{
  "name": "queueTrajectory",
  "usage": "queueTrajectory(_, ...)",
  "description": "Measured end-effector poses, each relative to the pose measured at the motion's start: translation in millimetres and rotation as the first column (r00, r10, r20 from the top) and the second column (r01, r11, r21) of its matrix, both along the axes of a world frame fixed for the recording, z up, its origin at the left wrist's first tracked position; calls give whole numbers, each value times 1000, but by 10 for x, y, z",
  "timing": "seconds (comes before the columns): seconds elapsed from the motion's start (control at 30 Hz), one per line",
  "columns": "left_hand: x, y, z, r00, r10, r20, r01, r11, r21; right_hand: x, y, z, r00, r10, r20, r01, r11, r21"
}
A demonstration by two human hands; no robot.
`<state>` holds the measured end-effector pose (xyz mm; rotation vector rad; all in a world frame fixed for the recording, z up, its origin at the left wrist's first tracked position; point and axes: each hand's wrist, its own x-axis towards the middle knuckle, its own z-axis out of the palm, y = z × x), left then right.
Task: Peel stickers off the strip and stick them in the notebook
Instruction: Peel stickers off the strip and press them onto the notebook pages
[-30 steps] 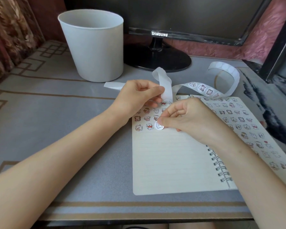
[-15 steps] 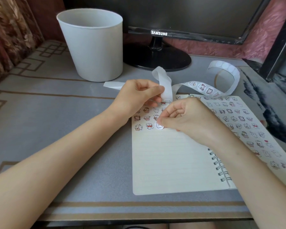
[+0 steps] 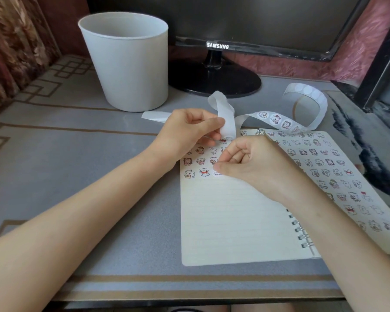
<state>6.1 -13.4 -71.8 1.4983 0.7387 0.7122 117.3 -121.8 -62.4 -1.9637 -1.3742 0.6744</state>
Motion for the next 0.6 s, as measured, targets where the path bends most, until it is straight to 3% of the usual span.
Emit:
queueTrajectory(0.3,-1,-7,4,1000,-3,-11,3,1000,4,108,23,59,992,128,14,-126,988,-91)
queueTrajectory(0.47,-3,-11,7,1000,-4,-12,4,1000,10,112,3,56,993,87,-75,-93,992,-84)
queueTrajectory(0.6,-2,-10,6,1000,-9,-7,9,1000,8,78,14,18,997,81,1,-81,995,-64)
